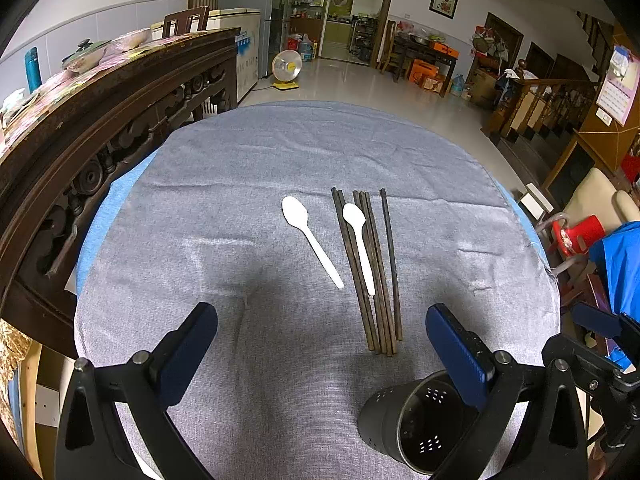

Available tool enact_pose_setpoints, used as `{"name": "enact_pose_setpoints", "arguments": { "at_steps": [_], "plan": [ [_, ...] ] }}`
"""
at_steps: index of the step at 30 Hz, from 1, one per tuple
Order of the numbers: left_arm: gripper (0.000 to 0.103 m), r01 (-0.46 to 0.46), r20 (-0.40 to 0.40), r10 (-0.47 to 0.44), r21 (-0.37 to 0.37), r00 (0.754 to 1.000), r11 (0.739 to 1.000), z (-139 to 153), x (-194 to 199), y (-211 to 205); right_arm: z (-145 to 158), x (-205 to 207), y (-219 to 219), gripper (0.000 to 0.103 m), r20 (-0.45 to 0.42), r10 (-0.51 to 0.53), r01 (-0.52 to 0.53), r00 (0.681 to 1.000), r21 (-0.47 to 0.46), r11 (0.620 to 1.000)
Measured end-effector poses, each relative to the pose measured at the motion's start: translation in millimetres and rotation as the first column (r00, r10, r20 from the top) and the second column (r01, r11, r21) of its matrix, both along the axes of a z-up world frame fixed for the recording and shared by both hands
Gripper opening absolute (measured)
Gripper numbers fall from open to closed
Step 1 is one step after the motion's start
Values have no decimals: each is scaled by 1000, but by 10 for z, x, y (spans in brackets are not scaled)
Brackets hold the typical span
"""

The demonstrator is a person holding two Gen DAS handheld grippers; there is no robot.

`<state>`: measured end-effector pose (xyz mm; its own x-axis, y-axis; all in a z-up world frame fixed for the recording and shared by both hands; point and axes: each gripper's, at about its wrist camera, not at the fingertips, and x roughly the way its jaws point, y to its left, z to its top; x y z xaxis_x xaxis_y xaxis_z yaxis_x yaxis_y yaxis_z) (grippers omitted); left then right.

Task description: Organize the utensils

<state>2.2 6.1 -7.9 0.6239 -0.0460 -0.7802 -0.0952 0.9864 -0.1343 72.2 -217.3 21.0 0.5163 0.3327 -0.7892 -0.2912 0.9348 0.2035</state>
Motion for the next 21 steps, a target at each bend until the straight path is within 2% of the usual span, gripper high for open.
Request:
{"name": "enact_pose_setpoints", "arguments": {
  "at_steps": [21],
  "plan": [
    [103, 0, -3, 0, -5, 1000, 1000, 1, 0, 20, 19, 4, 43, 103, 0, 9, -9, 1000, 2, 1000]
  ]
}}
